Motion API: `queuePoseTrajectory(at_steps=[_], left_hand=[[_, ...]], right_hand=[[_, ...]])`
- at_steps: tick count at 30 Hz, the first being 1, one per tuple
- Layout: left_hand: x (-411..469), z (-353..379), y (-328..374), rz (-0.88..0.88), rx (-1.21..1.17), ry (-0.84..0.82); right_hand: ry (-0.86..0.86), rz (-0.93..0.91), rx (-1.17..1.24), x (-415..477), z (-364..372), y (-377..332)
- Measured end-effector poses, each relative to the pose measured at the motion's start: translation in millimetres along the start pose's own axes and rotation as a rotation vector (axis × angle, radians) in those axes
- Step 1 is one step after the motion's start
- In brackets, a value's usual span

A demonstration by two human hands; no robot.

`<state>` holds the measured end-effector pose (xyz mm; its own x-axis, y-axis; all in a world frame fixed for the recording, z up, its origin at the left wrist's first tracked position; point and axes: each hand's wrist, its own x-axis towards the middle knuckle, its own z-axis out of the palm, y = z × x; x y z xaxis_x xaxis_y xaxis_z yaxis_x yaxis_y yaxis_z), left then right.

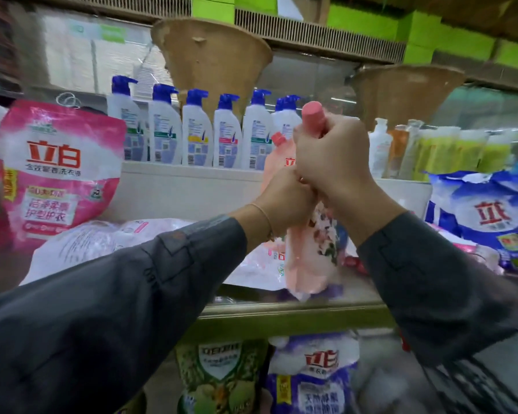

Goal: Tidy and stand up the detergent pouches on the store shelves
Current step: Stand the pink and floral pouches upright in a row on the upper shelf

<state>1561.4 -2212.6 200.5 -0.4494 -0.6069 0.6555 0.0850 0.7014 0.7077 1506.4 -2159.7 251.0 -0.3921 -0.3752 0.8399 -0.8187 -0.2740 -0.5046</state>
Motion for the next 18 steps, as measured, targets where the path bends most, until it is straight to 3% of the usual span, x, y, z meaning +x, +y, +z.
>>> queuePoseTrajectory(at_steps=[5, 8, 11, 14, 18], left_hand=[[18.4, 14.2, -10.7, -0.143, 0.022, -0.101], [22.6, 25.5, -24.3, -0.187, -0.209, -0.193], [38.4, 28.4, -45.8, -0.242, -0.3, -0.139], [50.8, 25.6, -54.9, -0.287, -0.363, -0.156], [56.4, 32.5, -49.1, -0.306, -0.437, -0.264]], right_hand=[[-0.026, 0.076, -0.052, 1.5, -4.7, 18.9], [-0.123, 0.043, -0.016, -2.6, -17.1, 40.7], [-0.186, 0.057, 0.019, -20.3, -36.0, 67.2], [-0.136, -0.043, -0.132, -53.2, -39.9, 104.1], [-0.156, -0.038, -0.413, -106.7, -27.2, 137.2]])
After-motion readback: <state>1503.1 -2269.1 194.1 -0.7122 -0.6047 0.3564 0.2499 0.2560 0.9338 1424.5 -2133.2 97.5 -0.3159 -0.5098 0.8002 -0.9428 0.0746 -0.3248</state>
